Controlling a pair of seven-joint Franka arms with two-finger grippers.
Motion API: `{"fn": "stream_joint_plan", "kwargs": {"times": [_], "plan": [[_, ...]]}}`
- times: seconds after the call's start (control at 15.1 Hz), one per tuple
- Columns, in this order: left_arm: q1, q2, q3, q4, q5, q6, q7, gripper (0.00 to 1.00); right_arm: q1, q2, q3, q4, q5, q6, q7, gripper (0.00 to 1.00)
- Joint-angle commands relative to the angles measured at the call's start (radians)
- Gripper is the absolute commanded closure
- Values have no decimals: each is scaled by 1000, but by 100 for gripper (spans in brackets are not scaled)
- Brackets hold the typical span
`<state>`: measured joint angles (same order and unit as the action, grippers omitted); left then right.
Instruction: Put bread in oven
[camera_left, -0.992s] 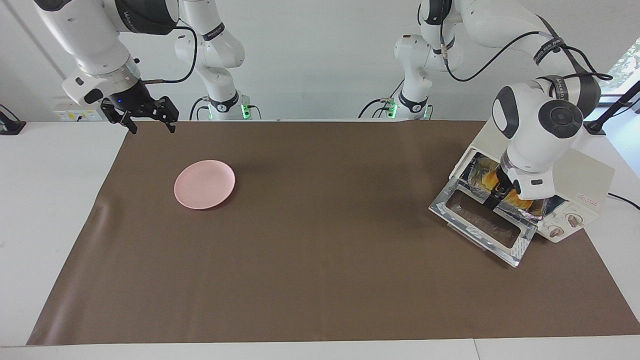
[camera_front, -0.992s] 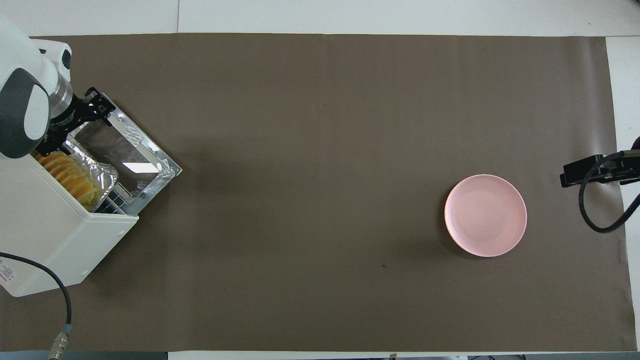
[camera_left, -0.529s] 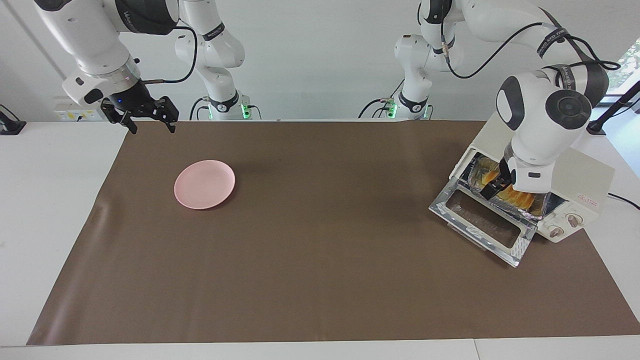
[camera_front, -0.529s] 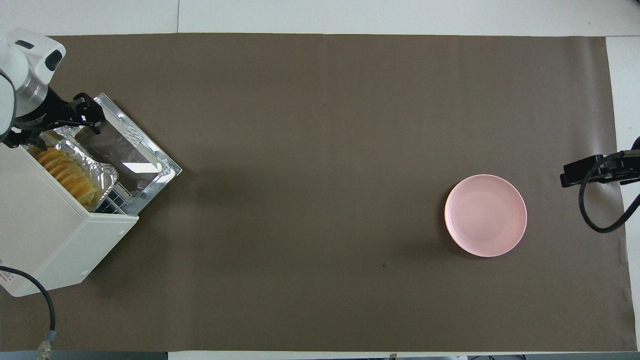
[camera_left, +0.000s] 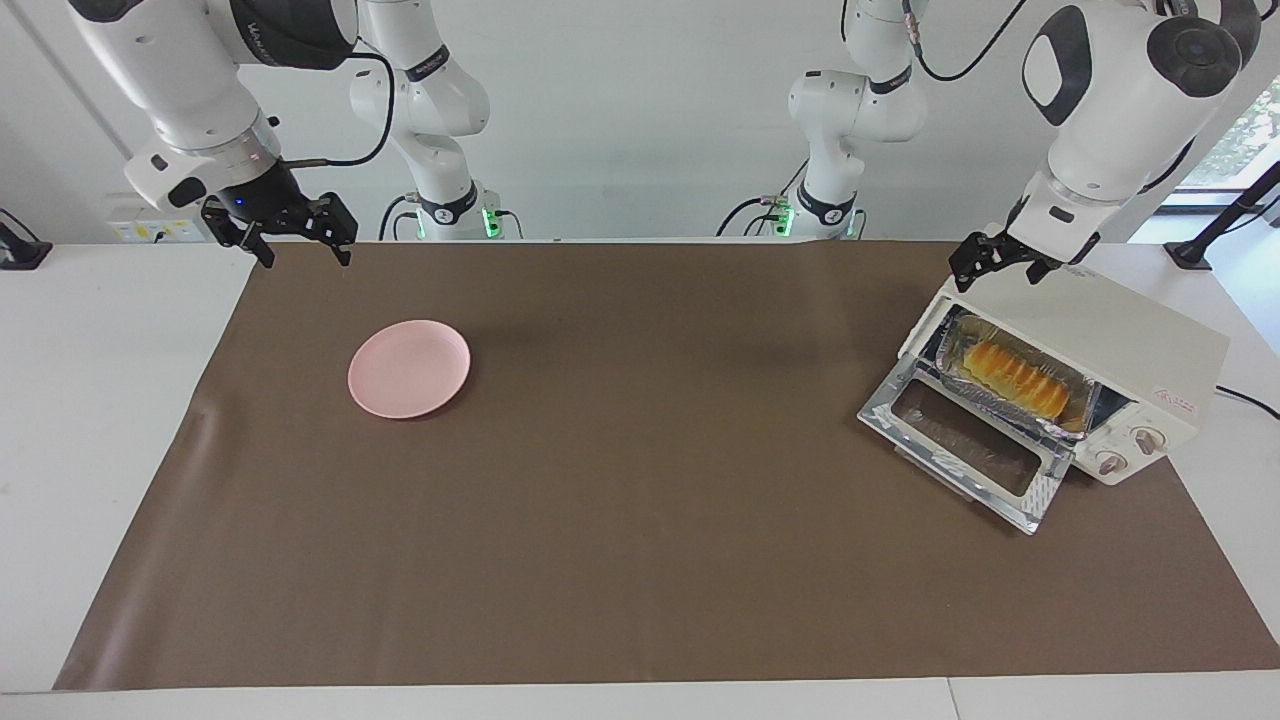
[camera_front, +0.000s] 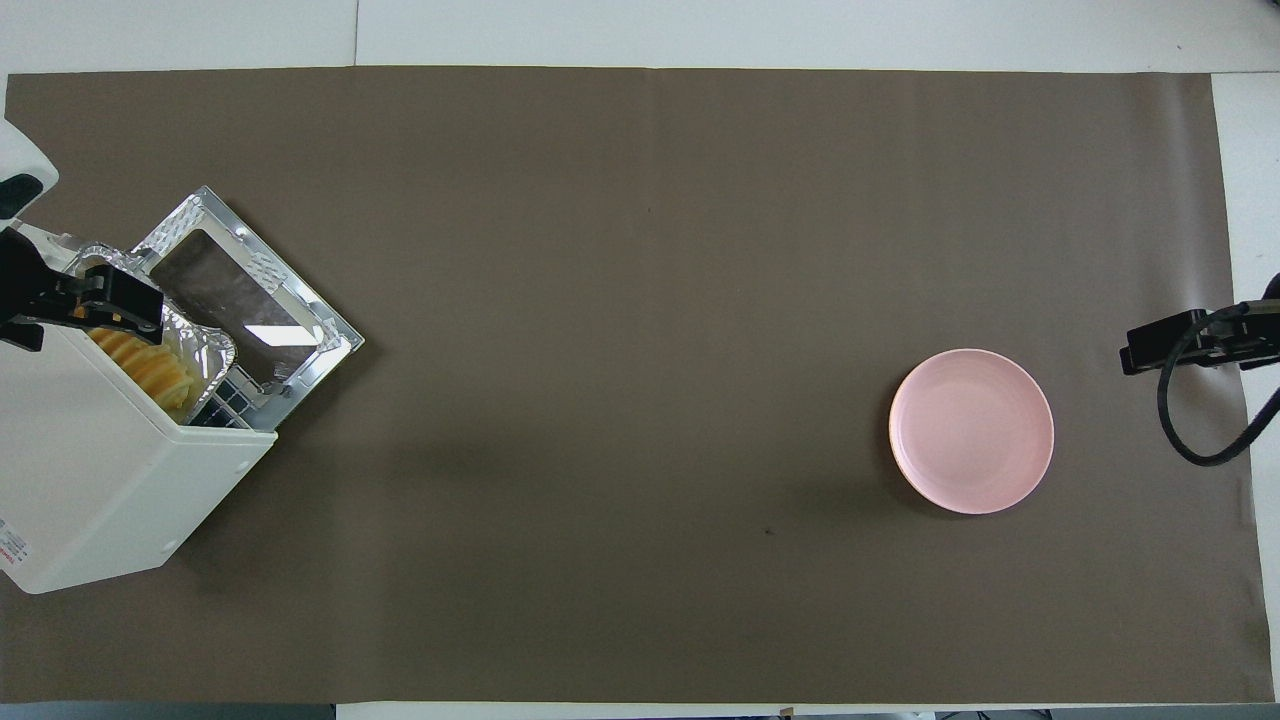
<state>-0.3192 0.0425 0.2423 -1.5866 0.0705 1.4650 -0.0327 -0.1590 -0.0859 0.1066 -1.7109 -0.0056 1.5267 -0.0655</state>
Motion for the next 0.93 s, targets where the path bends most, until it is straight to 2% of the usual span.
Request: {"fn": "stream_joint_plan", "kwargs": {"times": [0.0, 0.2, 0.46, 0.86], "plan": [[124, -19, -136, -38, -5, 66, 33, 0, -13, -23, 7, -19, -8, -11, -27, 0], [137, -29, -149, -41, -14, 54, 51, 0, -13, -23, 8, -19, -10, -11, -27, 0], [186, -49, -181, -47, -99, 63, 149, 0, -13, -23, 8, -19, -8, -11, -27, 0], [193, -41, -182, -44, -106, 89, 155, 0, -13, -23, 8, -19, -10, -11, -27, 0]]}}
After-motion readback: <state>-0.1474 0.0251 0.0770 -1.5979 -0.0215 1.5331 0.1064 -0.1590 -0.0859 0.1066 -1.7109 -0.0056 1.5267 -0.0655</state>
